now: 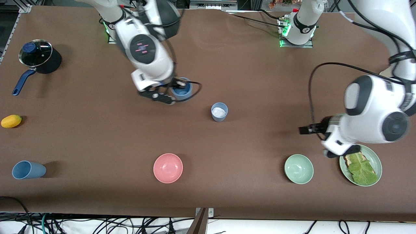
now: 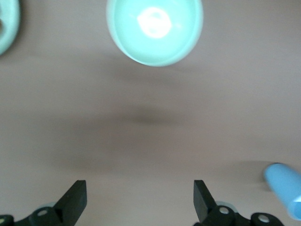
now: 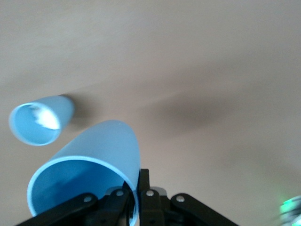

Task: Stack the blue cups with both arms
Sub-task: 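Open and withdraw the left gripper while the right gripper carries its cup over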

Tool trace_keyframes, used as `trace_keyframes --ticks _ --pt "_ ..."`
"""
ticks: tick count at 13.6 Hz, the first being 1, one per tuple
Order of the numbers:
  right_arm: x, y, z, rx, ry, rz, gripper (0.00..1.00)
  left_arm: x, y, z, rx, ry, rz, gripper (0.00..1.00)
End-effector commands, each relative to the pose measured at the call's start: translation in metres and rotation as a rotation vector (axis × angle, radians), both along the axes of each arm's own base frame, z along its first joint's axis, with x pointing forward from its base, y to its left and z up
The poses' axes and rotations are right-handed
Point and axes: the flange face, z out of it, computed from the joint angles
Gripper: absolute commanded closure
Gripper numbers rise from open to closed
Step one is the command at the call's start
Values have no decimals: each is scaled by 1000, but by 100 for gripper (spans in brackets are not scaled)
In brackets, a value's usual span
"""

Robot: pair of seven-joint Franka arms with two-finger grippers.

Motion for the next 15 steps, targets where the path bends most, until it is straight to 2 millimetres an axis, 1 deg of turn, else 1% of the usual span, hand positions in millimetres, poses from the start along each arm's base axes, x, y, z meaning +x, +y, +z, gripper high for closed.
trace_keyframes --ticks 1,2,3,4,5,6,7,8,9,10,11,12,13,14,15 --pt "11 75 -14 7 -34 -108 100 -5 49 14 21 -23 -87 0" --pt "13 90 -21 13 -48 -130 100 -5 71 21 30 -37 -72 0" --pt "18 97 -25 26 -64 -143 100 -6 91 27 30 -48 -47 0" --pt "21 99 -30 36 -76 -145 100 -7 105 30 16 -53 -42 0" --pt "23 101 -32 45 -86 -149 100 -9 113 38 16 -63 -39 0" --pt "25 102 -42 41 -83 -153 100 -12 121 46 8 -74 -41 0" --pt "22 107 -46 44 -89 -149 100 -17 133 54 8 -93 -75 0" --pt "21 109 -49 41 -87 -146 100 -28 138 70 3 -110 -108 0" --pt "22 109 -50 40 -88 -148 100 -34 143 75 6 -129 -104 0" --pt "22 110 -53 41 -88 -155 100 -41 144 82 19 -171 -98 0" --pt "22 113 -55 46 -95 -179 100 -56 146 94 27 -216 -92 0" --pt "19 116 -61 40 -92 -179 100 -64 143 99 33 -253 -96 0" --pt "18 117 -63 37 -91 -177 100 -73 133 110 34 -273 -128 0" --pt "16 119 -65 35 -91 -173 100 -80 112 116 27 -280 -185 0" --pt "16 119 -68 31 -86 -172 100 -87 101 125 27 -293 -226 0"
